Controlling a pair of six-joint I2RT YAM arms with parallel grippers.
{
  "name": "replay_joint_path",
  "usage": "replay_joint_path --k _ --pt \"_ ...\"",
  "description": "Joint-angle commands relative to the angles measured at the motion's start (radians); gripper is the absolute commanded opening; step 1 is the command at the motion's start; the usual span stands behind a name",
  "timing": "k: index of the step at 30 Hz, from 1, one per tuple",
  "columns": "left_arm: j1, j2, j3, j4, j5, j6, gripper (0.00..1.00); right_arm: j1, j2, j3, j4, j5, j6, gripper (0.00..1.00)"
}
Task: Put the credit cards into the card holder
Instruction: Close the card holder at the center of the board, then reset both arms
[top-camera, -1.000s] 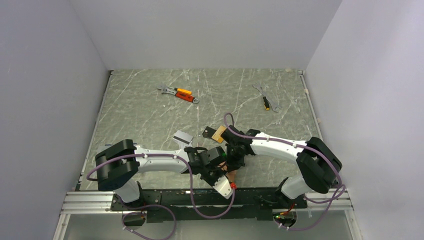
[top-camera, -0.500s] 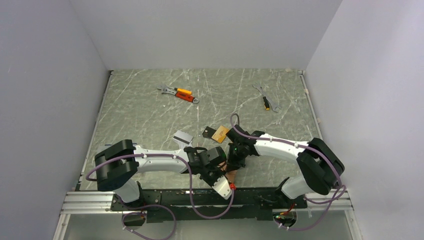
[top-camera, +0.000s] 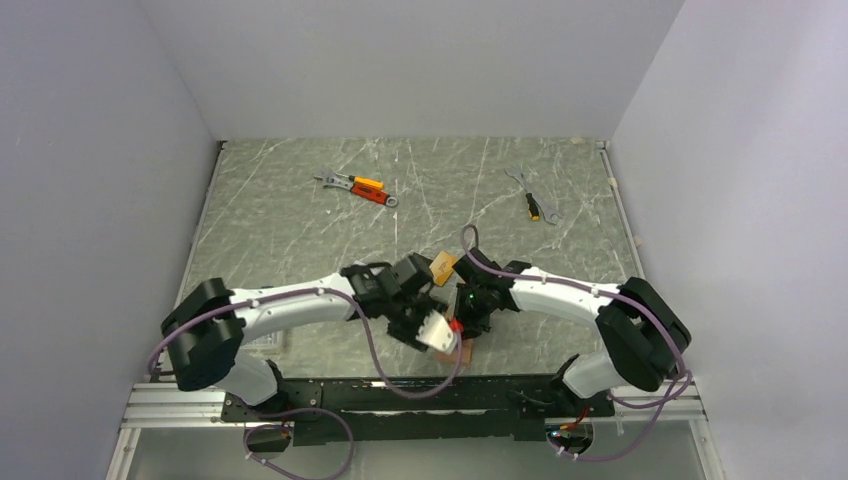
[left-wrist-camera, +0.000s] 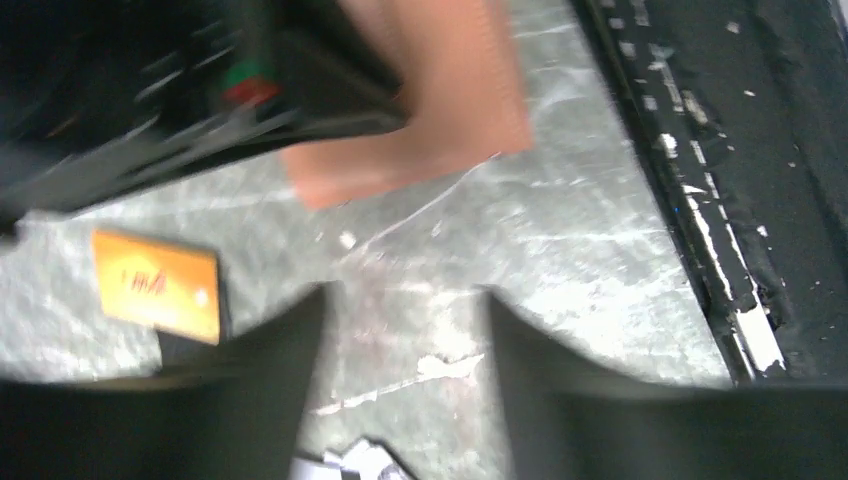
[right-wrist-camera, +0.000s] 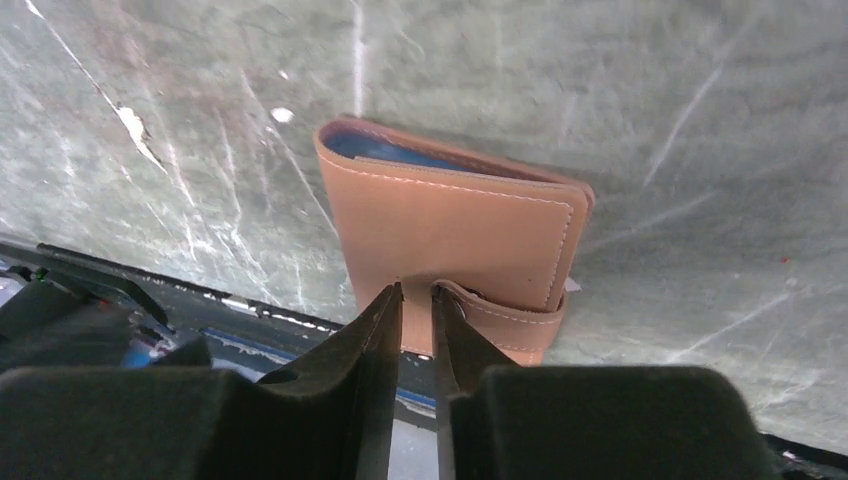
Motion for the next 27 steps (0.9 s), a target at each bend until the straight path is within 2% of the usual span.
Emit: replay_joint_path --k 1,8,11,13,15,18,19,20,22,23,27 --pt "0.134 -0.120 0.081 -0.121 0.055 -0.066 0.98 -0.013 0.058 0.102 -0.016 0.161 -0.120 0.24" --pt "0.452 -0.318 0.201 -0.276 0.013 -0.123 0.99 -0.013 0.076 0.269 -0.033 0.113 -0.198 0.41" --pt "0.621 -0.378 0.214 -0.221 -0.033 -0.267 0.99 -0.012 0.058 0.341 -0.067 0.109 -0.233 0.48" --pt "0.689 -0.377 0.185 -0.191 -0.066 -0.320 0.99 -0.011 0.040 0.394 -0.087 0.094 -0.260 0.58" --pt "0.709 -0.345 0.227 -0.259 -0.101 -0.283 0.99 -0.012 0.035 0.466 -0.122 0.075 -0.295 0.67" --pt "0.793 -0.364 0.332 -0.340 -0.008 -0.283 0.99 -0.011 0.047 0.586 -0.167 0.061 -0.351 0.95" --pt "0.835 -0.408 0.333 -0.301 0.020 -0.325 0.99 -0.012 0.055 0.630 -0.181 0.067 -0.364 0.99" --pt "0.876 -0.470 0.297 -0.201 0.011 -0.417 1.00 -0.013 0.062 0.672 -0.197 0.077 -0.379 0.99" --pt "0.908 -0.552 0.174 0.042 -0.232 -0.656 0.99 -0.021 0.076 0.749 -0.224 0.103 -0.418 1.00" --pt "0.919 -0.516 0.183 0.038 -0.315 -0.696 0.99 -0.035 0.080 0.780 -0.230 0.104 -0.433 1.00" --pt "0.964 -0.249 0.350 -0.272 -0.180 -0.608 0.99 -0.140 0.070 0.825 -0.200 0.113 -0.475 1.00"
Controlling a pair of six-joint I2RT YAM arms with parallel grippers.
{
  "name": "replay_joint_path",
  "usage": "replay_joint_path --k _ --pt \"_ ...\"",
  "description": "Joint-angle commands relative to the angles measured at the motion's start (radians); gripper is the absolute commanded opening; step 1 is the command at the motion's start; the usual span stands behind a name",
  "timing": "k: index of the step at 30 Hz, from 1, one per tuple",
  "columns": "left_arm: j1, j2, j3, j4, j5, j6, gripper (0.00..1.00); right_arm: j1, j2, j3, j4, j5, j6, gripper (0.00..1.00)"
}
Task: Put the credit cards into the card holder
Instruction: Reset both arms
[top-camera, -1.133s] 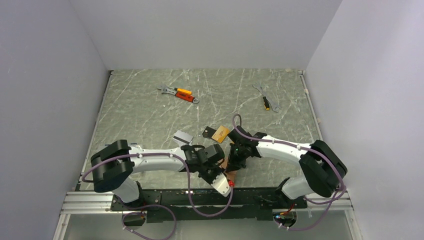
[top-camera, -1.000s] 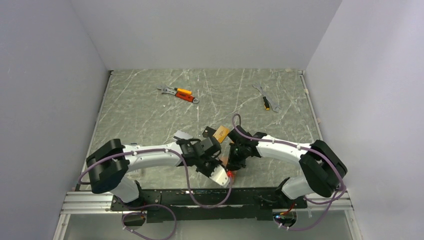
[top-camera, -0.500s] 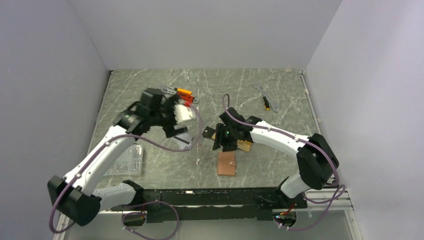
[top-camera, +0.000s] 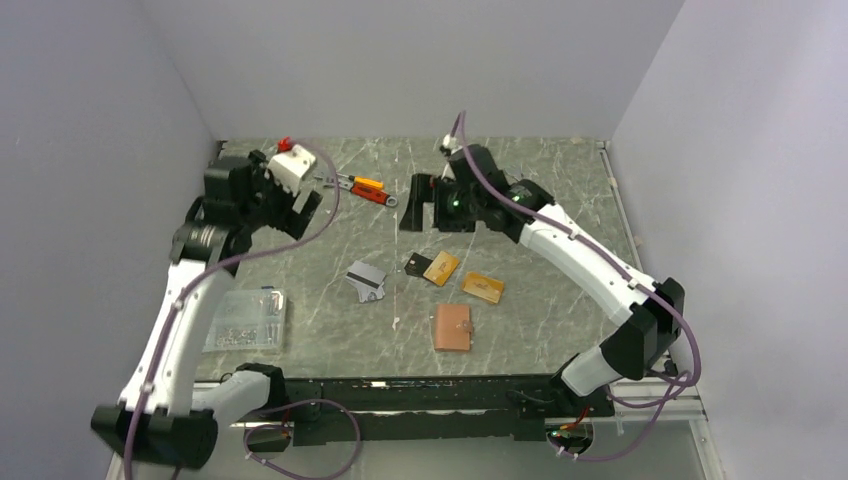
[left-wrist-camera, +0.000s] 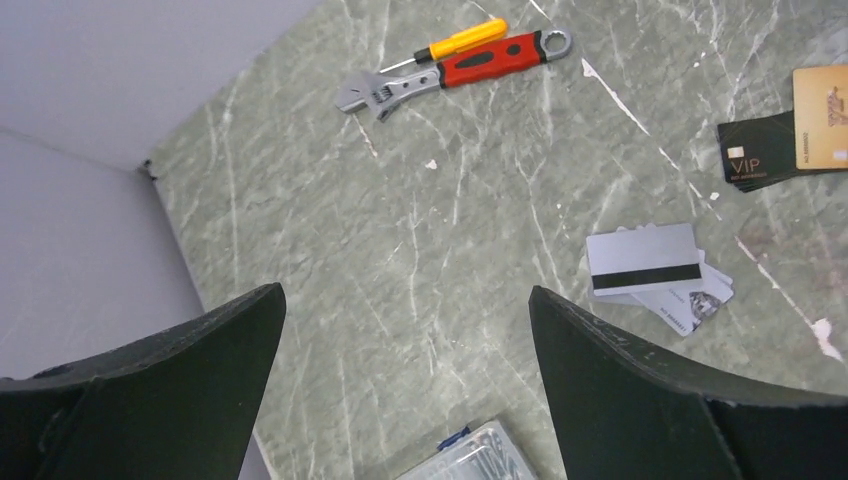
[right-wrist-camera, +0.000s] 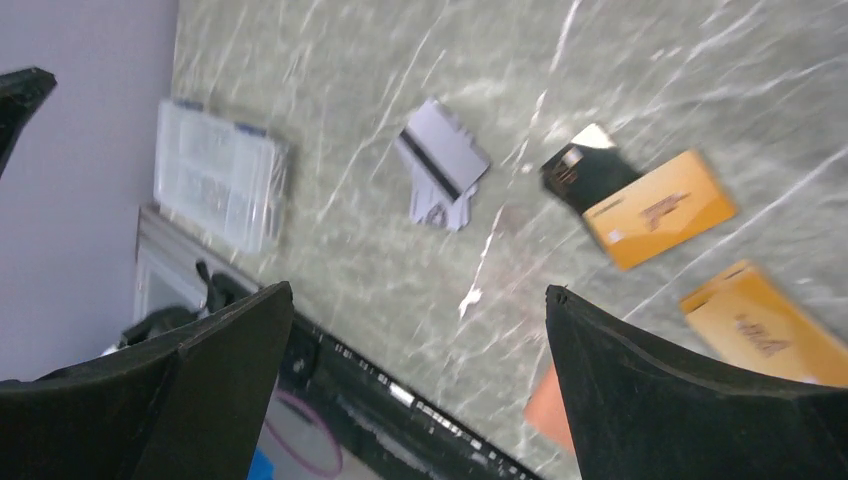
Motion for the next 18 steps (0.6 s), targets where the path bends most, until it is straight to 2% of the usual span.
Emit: replay_joint_path --k 1,3,5,7,9,13,16,18 --pt "0.069 0.255 0.120 -0.127 0.055 -0.085 0.99 -0.138 -0.018 0.042 -0.004 0.022 -0.083 1.00" --pt "0.135 0.230 0.058 -0.052 0.152 -0.086 0.99 -0.245 -0.038 0.010 0.027 0.013 -0.090 1.00" --pt "0.149 0.158 -0.034 0.059 0.124 -0.117 0.99 -0.339 -0.072 -0.039 0.061 0.048 -0.092 1.00" --pt "0.195 0.129 -0.078 0.131 0.173 -0.120 0.99 -0.456 -0.109 -0.117 0.109 0.097 -0.067 1.00" --pt "0.218 0.143 -0.101 0.163 0.186 -0.134 0.99 -0.547 -0.152 -0.253 0.247 0.207 -0.064 1.00" --pt "0.259 0.187 -0.188 0.274 0.206 -0.191 0.99 -0.604 -0.214 -0.561 0.584 0.456 -0.192 1.00" --pt "0.275 0.184 -0.339 0.492 0.183 -0.237 0.99 -0.612 -0.172 -0.655 0.677 0.621 -0.251 1.00" --pt "0.296 0.174 -0.477 0.722 0.239 -0.254 0.99 -0.624 -0.117 -0.681 0.698 0.712 -0.266 0.99"
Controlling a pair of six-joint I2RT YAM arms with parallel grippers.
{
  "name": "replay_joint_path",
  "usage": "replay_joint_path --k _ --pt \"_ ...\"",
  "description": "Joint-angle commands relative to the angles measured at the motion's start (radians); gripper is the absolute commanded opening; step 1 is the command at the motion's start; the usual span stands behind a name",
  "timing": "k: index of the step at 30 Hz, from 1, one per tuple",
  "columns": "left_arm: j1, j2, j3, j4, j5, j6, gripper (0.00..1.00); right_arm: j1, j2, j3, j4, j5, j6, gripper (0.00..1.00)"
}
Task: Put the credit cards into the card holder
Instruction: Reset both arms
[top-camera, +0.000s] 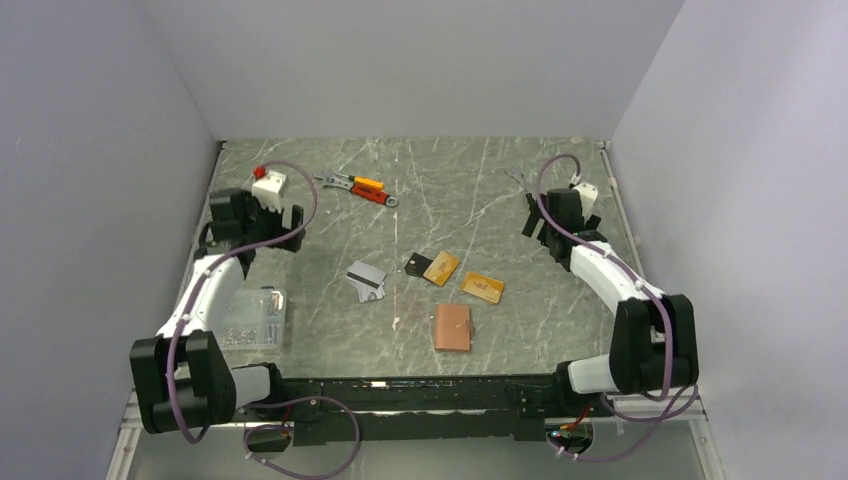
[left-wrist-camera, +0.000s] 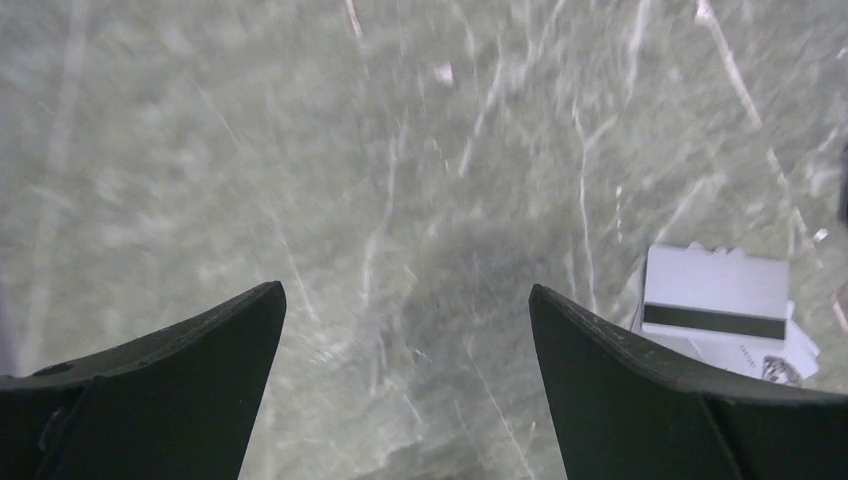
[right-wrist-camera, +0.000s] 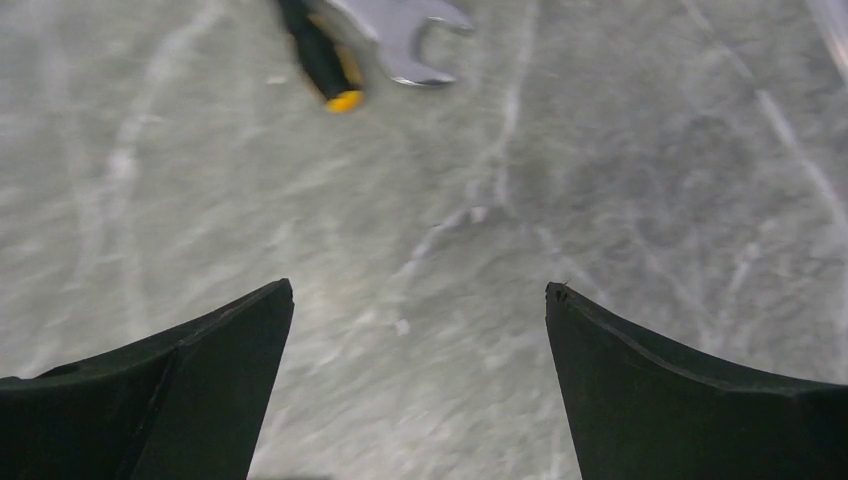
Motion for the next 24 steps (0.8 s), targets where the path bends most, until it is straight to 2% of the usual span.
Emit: replay_joint_path --k 1,4,8,9,10,12,14,16,18,19,20,21,22,23,24 --pt "0.034 -0.016 -0.254 0.477 0.087 -0.082 0.99 -0.016 0.081 -0.051 0.265 0.287 -0.098 0.99" --pt "0.035 0.026 -0.368 0.677 0.098 -0.093 0.99 -0.029 0.104 -0.167 0.446 0.327 -0.132 0.99" --pt "0.035 0.131 -0.383 0.770 0.114 -0.096 0.99 -0.040 0.131 -0.282 0.692 0.319 -0.172 0.99" --pt "0.037 0.135 -0.370 0.744 0.116 -0.088 0.99 -0.042 0.144 -0.297 0.733 0.328 -0.190 0.99" --pt "0.038 0.139 -0.383 0.779 0.122 -0.091 0.99 -0.045 0.138 -0.301 0.742 0.327 -0.197 0.99" --pt "0.041 0.134 -0.414 0.861 0.133 -0.101 0.99 -0.046 0.124 -0.351 0.863 0.315 -0.247 0.98" --pt "0.040 0.136 -0.489 1.046 0.136 -0.123 0.99 -0.054 0.110 -0.395 0.955 0.293 -0.265 0.98" --pt "0.041 0.112 -0.508 1.039 0.098 -0.129 0.99 -0.058 0.119 -0.445 1.033 0.286 -0.275 0.97" --pt "0.043 0.106 -0.566 1.154 0.088 -0.139 0.99 -0.058 0.103 -0.485 1.097 0.230 -0.299 0.95" --pt "0.039 0.089 -0.597 1.185 0.073 -0.134 0.99 -0.057 0.099 -0.512 1.172 0.181 -0.329 0.99" --pt "0.026 0.082 -0.662 1.256 0.026 -0.136 0.99 -0.057 0.096 -0.539 1.219 0.138 -0.355 1.00" --pt "0.014 0.124 -0.733 1.423 -0.013 -0.149 0.99 -0.056 0.097 -0.578 1.273 0.090 -0.365 1.00" --pt "0.004 0.141 -0.776 1.574 -0.018 -0.157 1.00 -0.056 0.138 -0.633 1.446 0.100 -0.380 1.00" --pt "-0.011 0.102 -0.764 1.517 -0.056 -0.138 0.99 -0.058 0.159 -0.679 1.563 0.108 -0.386 1.00" --pt "-0.022 0.089 -0.717 1.380 -0.089 -0.129 0.99 -0.063 0.116 -0.668 1.444 0.100 -0.349 1.00"
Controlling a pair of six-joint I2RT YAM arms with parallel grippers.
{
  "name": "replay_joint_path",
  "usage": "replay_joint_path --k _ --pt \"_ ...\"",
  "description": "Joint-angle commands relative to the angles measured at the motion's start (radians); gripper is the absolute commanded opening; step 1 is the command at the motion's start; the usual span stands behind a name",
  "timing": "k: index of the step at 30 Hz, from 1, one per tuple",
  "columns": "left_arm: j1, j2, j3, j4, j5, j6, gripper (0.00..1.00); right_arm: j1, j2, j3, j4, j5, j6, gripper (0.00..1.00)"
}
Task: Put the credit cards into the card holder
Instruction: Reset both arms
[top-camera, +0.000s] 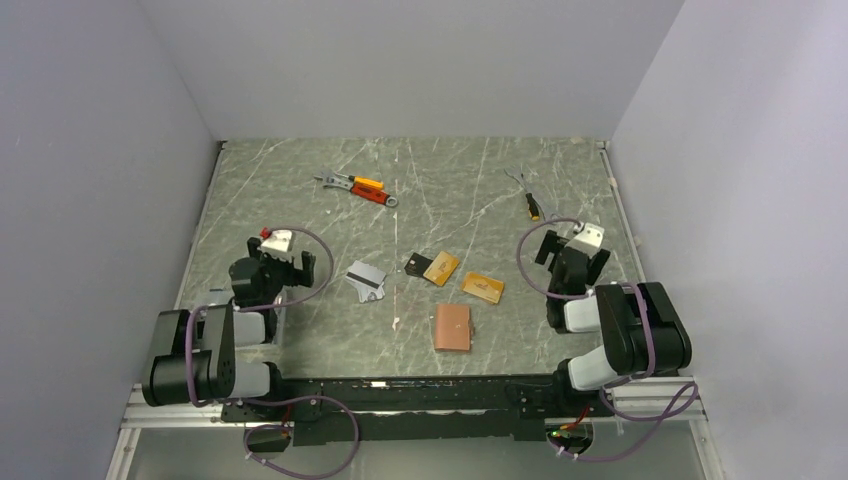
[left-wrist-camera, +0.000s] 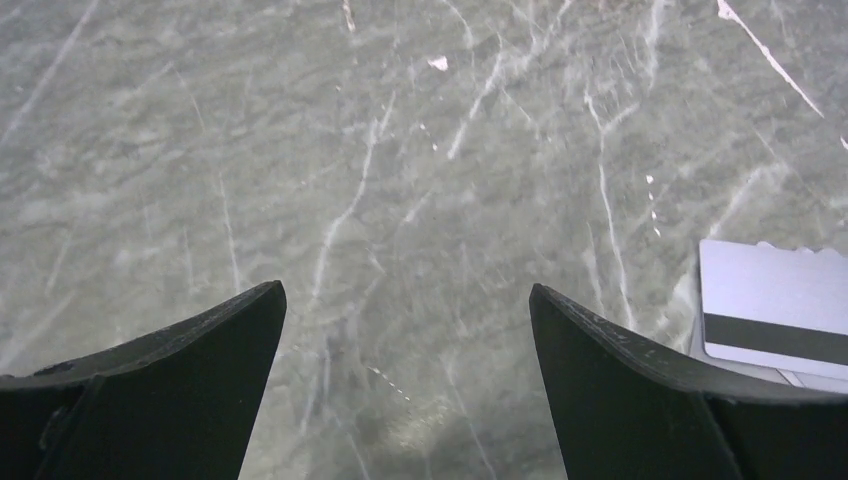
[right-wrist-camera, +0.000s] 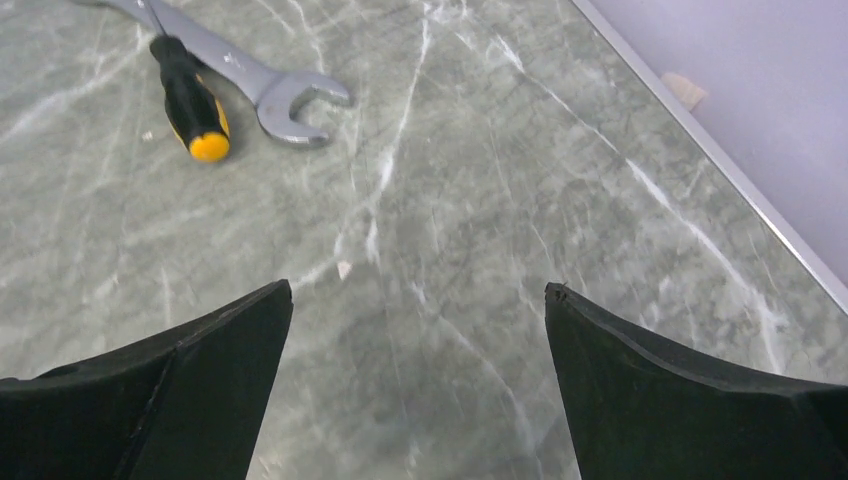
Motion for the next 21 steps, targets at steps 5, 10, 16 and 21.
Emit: replay_joint_path --k 5,10,16,21 --pt "-0.037 0.001 0.046 0.108 -0.162 -0.049 0.99 -0.032 0.016 -0.016 0.230 -0.101 -0.036 1.00" --pt "-0.036 0.000 0.044 0.123 -0.165 -0.050 0.99 -0.031 0.000 -0.011 0.192 -0.096 -0.031 1.00" --pt "-0.037 -0.003 0.048 0.112 -0.164 -0.050 0.99 -0.031 -0.003 -0.013 0.187 -0.094 -0.028 1.00" --pt "-0.036 -0.001 0.056 0.091 -0.167 -0.043 0.99 -0.031 -0.002 -0.012 0.188 -0.094 -0.028 1.00"
